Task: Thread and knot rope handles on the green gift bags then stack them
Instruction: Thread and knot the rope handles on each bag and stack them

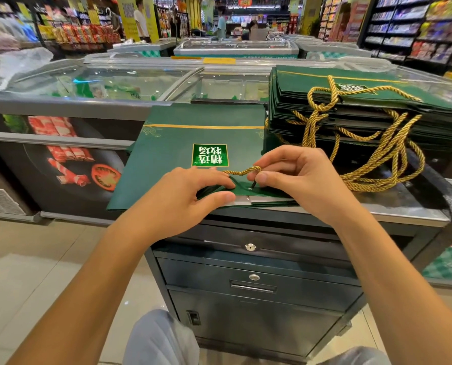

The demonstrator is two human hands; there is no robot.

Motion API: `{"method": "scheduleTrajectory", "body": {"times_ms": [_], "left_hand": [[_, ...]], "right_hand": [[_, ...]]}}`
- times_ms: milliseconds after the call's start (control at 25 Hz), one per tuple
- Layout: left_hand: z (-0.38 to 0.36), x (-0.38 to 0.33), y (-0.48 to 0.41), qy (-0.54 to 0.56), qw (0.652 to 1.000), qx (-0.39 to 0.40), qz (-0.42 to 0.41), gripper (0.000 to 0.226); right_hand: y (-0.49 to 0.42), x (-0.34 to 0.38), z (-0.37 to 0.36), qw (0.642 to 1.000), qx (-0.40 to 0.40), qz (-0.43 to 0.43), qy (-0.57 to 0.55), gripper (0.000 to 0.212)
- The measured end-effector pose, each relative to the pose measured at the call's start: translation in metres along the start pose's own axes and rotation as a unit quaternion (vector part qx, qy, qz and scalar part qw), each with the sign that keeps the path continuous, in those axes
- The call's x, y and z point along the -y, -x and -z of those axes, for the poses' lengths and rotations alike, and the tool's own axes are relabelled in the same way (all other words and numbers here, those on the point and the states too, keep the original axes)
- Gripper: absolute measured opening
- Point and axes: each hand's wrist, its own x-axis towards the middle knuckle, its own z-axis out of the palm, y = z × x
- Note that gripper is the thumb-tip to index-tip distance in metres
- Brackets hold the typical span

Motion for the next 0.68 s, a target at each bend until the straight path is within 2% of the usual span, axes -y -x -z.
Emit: {"method": "scheduleTrajectory", "body": {"times_ms": [480, 680], "left_hand": [[-0.0021, 0.0001, -0.0027, 0.03, 0.999, -0.011, -0.006, 0.045], [-0.0007, -0.0045, -0.004, 0.027, 1.0, -0.012, -0.004, 0.029]], "right_hand": [[-0.0014, -0.0029, -0.0018, 0.999, -0.029, -0.013, 0.023, 0.021], [-0.0019, -0.0056, -0.0014, 0.997, -0.01, -0.005, 0.075, 0.011]]}}
